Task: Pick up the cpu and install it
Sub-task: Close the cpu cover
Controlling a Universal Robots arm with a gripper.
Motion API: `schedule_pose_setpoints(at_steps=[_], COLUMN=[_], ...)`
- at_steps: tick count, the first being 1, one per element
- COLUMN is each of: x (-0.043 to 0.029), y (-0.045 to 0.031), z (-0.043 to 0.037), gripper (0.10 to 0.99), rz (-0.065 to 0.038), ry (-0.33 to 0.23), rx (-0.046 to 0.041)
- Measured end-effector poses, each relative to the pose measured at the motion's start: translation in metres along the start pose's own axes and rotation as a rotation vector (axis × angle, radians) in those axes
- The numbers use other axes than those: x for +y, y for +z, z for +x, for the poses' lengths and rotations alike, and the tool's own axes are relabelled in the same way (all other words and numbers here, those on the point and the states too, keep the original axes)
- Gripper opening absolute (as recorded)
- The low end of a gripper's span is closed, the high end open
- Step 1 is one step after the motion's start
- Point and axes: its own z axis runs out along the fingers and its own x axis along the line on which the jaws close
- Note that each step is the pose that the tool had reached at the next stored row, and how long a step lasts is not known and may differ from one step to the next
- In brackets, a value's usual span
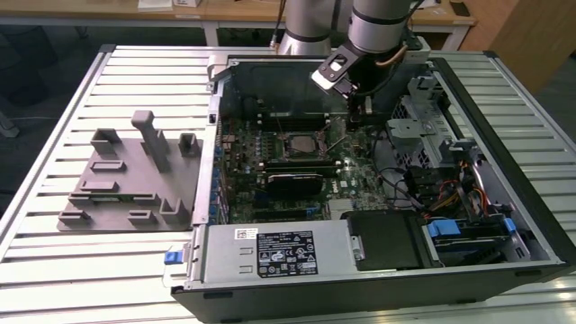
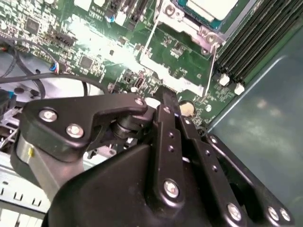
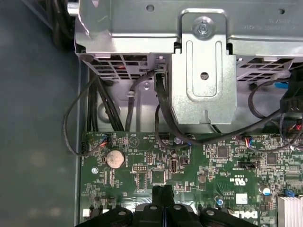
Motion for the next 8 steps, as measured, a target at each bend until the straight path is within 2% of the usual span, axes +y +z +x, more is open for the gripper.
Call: schedule_pose_setpoints(at_steps=[3, 8], x=[-0.0007, -0.0137], y=[0.0041, 0.0035], z=[0.0, -0.0001], gripper=[0.106, 0.106], rz=[0.0, -0.001], ry=[0.0, 0.001], rx=[-0.0001, 0.0005])
